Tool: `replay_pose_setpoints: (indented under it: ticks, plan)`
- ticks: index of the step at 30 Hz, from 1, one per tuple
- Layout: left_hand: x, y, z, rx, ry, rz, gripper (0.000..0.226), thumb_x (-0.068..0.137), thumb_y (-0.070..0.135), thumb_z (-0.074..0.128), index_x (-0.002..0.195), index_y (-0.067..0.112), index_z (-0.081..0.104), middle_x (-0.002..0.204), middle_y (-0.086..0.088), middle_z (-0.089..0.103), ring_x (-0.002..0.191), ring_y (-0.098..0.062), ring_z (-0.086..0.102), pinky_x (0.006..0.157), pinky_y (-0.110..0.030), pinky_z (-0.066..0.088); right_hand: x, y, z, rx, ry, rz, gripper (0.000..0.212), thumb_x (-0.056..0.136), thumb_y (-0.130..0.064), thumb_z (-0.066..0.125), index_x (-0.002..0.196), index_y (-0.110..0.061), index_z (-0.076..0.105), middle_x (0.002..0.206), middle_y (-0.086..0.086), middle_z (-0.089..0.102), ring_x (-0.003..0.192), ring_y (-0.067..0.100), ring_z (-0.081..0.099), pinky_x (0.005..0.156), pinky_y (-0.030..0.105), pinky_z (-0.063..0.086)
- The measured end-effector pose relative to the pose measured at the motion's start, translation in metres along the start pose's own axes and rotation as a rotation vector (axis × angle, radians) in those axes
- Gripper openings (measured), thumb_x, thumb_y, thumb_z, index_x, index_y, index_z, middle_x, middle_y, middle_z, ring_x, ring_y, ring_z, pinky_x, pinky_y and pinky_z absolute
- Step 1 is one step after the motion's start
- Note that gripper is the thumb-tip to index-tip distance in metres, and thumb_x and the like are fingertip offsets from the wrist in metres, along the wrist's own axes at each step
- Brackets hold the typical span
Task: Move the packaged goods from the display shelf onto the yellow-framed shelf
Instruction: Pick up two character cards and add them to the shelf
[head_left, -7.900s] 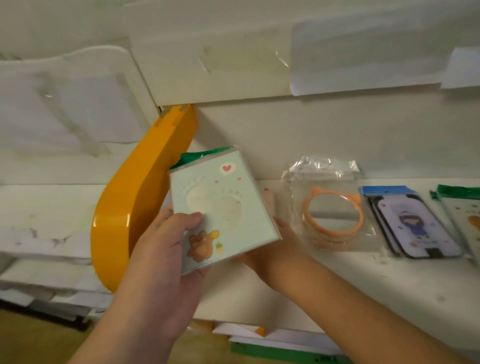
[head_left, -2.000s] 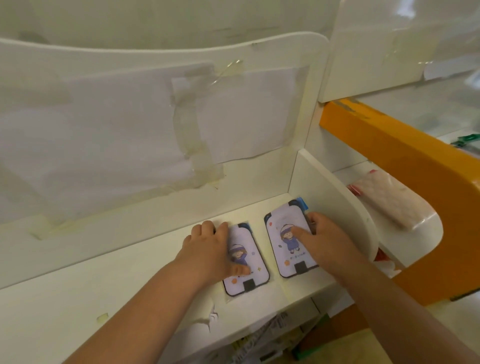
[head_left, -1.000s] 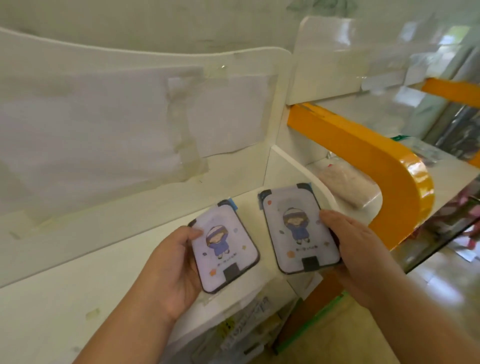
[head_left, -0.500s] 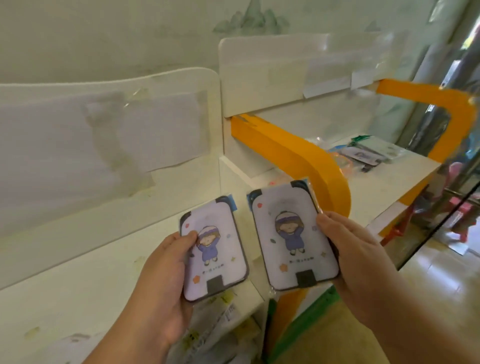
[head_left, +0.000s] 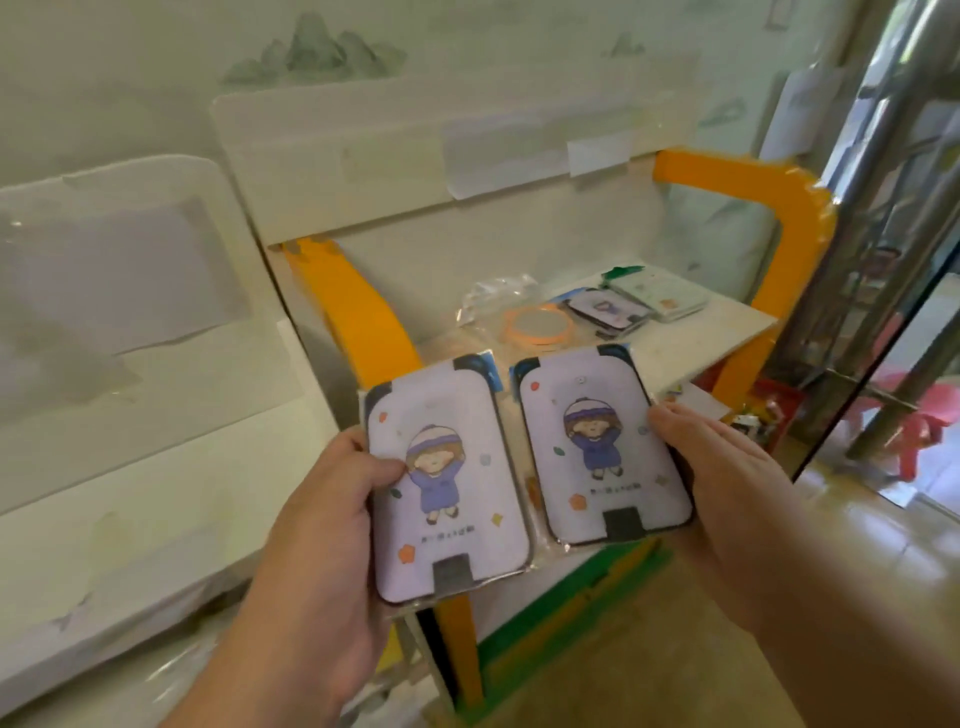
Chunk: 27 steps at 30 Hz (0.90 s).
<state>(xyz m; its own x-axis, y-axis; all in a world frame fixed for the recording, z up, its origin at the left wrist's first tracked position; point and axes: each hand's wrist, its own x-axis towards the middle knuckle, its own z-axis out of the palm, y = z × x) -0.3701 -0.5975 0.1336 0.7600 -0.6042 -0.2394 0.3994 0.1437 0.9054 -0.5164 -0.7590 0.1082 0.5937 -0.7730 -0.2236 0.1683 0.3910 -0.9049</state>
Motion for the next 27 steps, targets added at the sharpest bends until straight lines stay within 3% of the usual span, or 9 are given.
replay_pose_setpoints:
  ticks: [3, 6, 13, 17, 22, 27]
  plan:
    - [-0.003, -0.02, 0.041, 0.061, -0.031, -0.104, 0.028, 0.098, 0.01, 0.04, 0.107, 0.02, 0.065, 0.088, -0.007, 0.079, 0.074, -0.026, 0.077, 0.053, -0.041, 0.059, 0.011, -0.013, -0.035, -0.017, 0.042, 0.014, 0.019, 0.099, -0.026, 0.052, 0.108, -0.019, 0.068, 0.091, 0.007, 0.078, 0.079, 0.023, 0.076, 0.054, 0.032, 0.058]
    - [0.007, -0.03, 0.073, 0.079, -0.057, -0.151, 0.029, 0.1, 0.015, 0.043, 0.112, 0.028, 0.066, 0.095, -0.005, 0.08, 0.082, -0.026, 0.077, 0.063, -0.042, 0.06, 0.024, -0.023, -0.064, -0.031, 0.085, 0.005, 0.018, 0.099, -0.026, 0.053, 0.107, -0.021, 0.068, 0.09, 0.006, 0.078, 0.078, 0.022, 0.076, 0.062, 0.036, 0.056]
    - [0.064, -0.058, 0.12, 0.03, -0.012, -0.203, 0.026, 0.099, 0.014, 0.044, 0.111, 0.026, 0.064, 0.09, -0.005, 0.08, 0.073, -0.025, 0.077, 0.047, -0.037, 0.058, 0.073, -0.034, -0.111, -0.092, 0.177, 0.018, 0.021, 0.099, -0.026, 0.051, 0.11, -0.017, 0.067, 0.09, 0.008, 0.078, 0.075, 0.024, 0.073, 0.059, 0.035, 0.052]
    - [0.116, -0.072, 0.144, -0.022, 0.001, -0.21, 0.029, 0.097, 0.011, 0.044, 0.115, 0.025, 0.063, 0.095, -0.007, 0.079, 0.082, -0.031, 0.076, 0.057, -0.046, 0.06, 0.117, -0.05, -0.123, -0.176, 0.212, 0.034, 0.017, 0.1, -0.023, 0.05, 0.101, -0.019, 0.067, 0.076, 0.005, 0.077, 0.063, 0.02, 0.074, 0.057, 0.036, 0.053]
    - [0.176, -0.079, 0.179, -0.082, -0.001, -0.201, 0.033, 0.097, 0.008, 0.044, 0.116, 0.026, 0.064, 0.1, -0.009, 0.079, 0.09, -0.035, 0.075, 0.073, -0.059, 0.059, 0.182, -0.077, -0.134, -0.242, 0.238, 0.054, 0.014, 0.099, -0.028, 0.054, 0.101, -0.022, 0.066, 0.076, 0.006, 0.077, 0.066, 0.025, 0.075, 0.059, 0.038, 0.055]
    - [0.225, -0.082, 0.205, -0.075, 0.028, -0.135, 0.035, 0.096, 0.002, 0.043, 0.118, 0.019, 0.064, 0.098, -0.009, 0.079, 0.085, -0.028, 0.077, 0.065, -0.044, 0.061, 0.246, -0.091, -0.146, -0.178, 0.264, 0.104, 0.012, 0.096, -0.029, 0.058, 0.104, -0.025, 0.066, 0.088, 0.009, 0.076, 0.078, 0.03, 0.074, 0.063, 0.04, 0.058]
